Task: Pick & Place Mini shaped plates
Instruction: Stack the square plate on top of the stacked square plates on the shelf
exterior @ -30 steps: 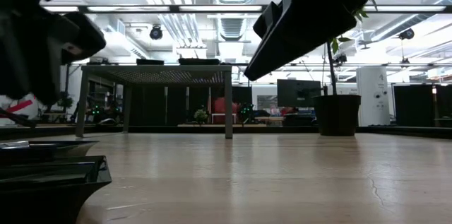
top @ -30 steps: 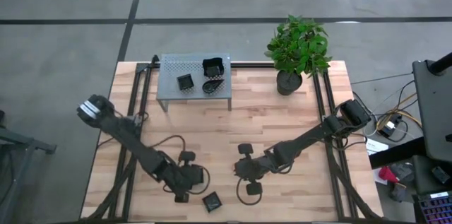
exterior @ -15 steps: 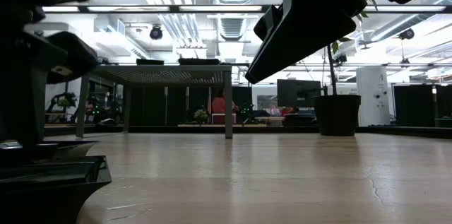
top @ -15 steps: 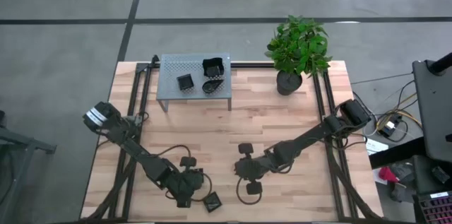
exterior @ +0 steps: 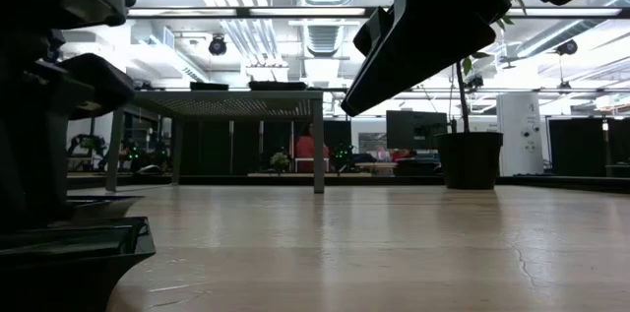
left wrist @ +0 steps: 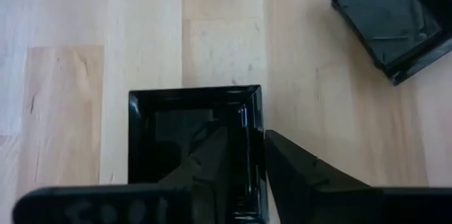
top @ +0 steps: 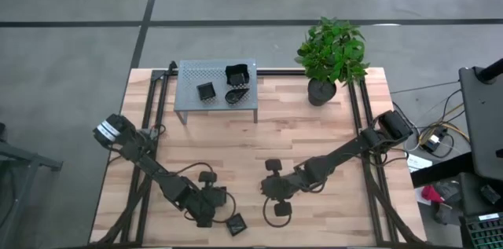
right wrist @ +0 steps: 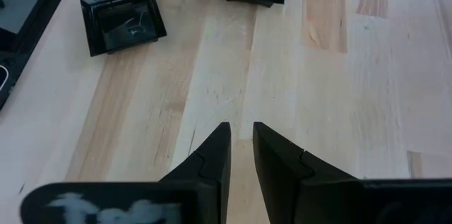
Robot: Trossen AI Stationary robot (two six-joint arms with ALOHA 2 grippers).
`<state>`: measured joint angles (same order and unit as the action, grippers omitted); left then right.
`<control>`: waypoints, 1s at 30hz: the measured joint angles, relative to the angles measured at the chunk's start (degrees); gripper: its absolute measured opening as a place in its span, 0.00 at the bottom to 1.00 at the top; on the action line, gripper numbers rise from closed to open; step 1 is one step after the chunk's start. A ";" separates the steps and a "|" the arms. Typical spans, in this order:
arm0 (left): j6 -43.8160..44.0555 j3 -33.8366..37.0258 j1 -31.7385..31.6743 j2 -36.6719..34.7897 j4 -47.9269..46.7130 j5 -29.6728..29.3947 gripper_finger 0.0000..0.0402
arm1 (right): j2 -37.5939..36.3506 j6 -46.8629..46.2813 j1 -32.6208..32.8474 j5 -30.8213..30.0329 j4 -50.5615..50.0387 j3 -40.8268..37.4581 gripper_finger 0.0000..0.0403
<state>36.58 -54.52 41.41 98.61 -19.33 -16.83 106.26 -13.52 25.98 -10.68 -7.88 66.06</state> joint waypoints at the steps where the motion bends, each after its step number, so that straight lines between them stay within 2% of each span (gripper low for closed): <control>1: 0.01 0.07 0.00 0.00 -0.12 -0.18 0.20 | 0.00 0.00 0.00 0.00 0.02 0.02 0.14; 8: -0.45 0.15 -0.04 -0.15 -0.58 -0.17 0.03 | 0.00 0.00 0.00 0.00 0.09 0.00 0.14; 12: -0.88 -1.01 -0.05 -0.58 -4.39 -0.23 0.01 | 0.00 0.00 0.00 0.00 0.09 0.00 0.14; 17: -2.03 -5.54 -0.07 -3.16 -16.55 -3.91 0.00 | 0.00 -0.26 0.00 0.00 0.11 0.00 0.14; 20: -3.57 -9.25 -0.17 -5.04 -25.68 -10.28 0.00 | 0.00 -0.32 0.00 0.00 0.15 0.00 0.14; 25: -6.51 -14.92 -2.10 -8.46 -40.49 -26.29 0.00 | 0.00 -0.42 0.00 0.00 0.92 0.00 0.14; 28: -6.93 -16.74 -4.76 -10.97 -45.40 -36.62 0.00 | 0.00 -0.46 0.00 0.00 1.05 0.00 0.14; 30: -7.23 -16.74 -7.35 -13.17 -45.76 -40.77 0.00 | 0.00 -0.46 0.00 0.02 1.08 0.00 0.14</control>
<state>29.35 -71.26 34.06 85.43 -65.09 -57.60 106.26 -13.98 25.98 -10.66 -6.80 66.06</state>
